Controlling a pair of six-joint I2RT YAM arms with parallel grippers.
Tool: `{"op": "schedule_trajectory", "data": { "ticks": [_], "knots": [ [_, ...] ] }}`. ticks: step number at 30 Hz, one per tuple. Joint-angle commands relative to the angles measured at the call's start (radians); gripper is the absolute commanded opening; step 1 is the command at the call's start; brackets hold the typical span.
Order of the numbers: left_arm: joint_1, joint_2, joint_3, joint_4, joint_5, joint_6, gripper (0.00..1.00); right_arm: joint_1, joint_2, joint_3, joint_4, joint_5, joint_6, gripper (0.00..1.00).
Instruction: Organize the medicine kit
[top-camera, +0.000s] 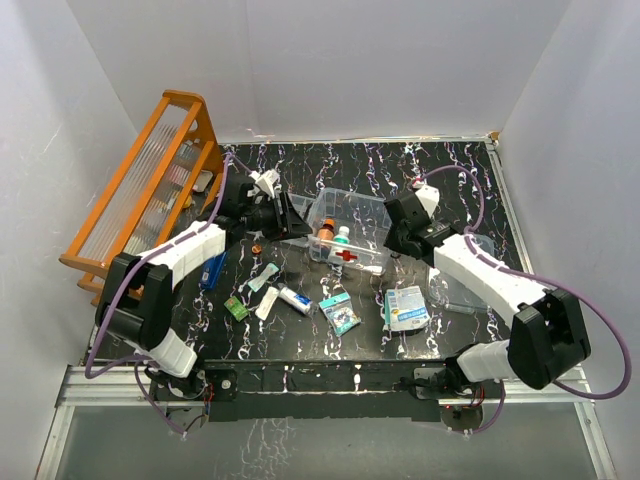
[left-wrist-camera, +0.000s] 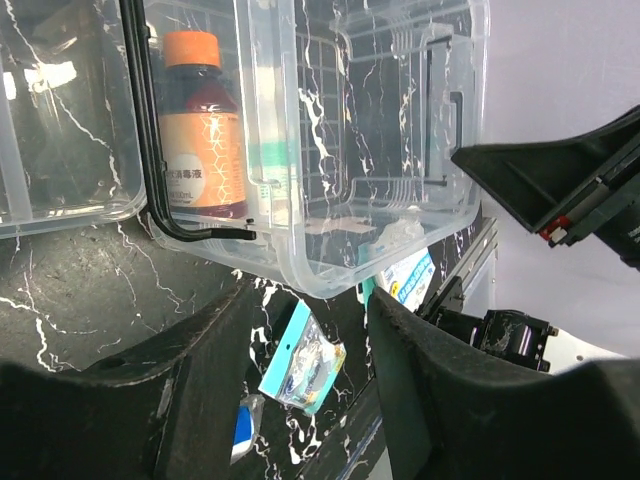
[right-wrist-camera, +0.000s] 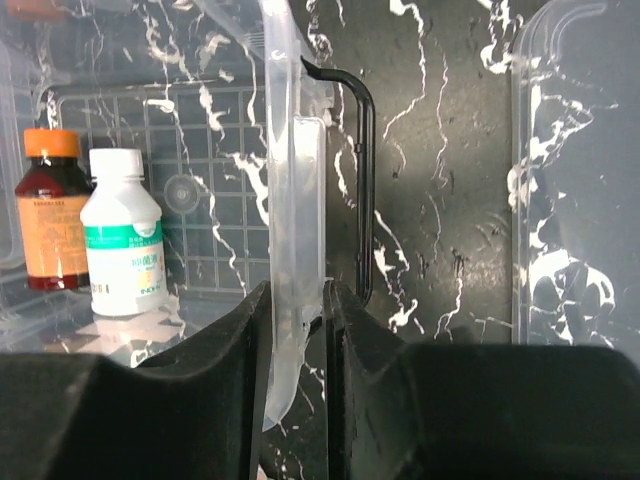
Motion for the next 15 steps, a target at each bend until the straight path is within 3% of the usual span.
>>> {"op": "schedule_trajectory", "data": {
  "ticks": [1,10,15],
  "knots": [
    [-0.009,0.013,0.047,0.022,0.042,-0.016,0.46,-0.036,0.04,0.053,0.077,0.05,-0.079,0.19],
    [-0.014,0.044,0.067,0.018,0.036,-0.01,0.44,-0.066,0.115,0.131,0.121,0.07,-0.188,0.16],
    [-0.015,0.01,0.081,-0.044,-0.016,0.035,0.51,-0.07,0.072,0.166,0.08,0.042,-0.191,0.34]
  ]
}}
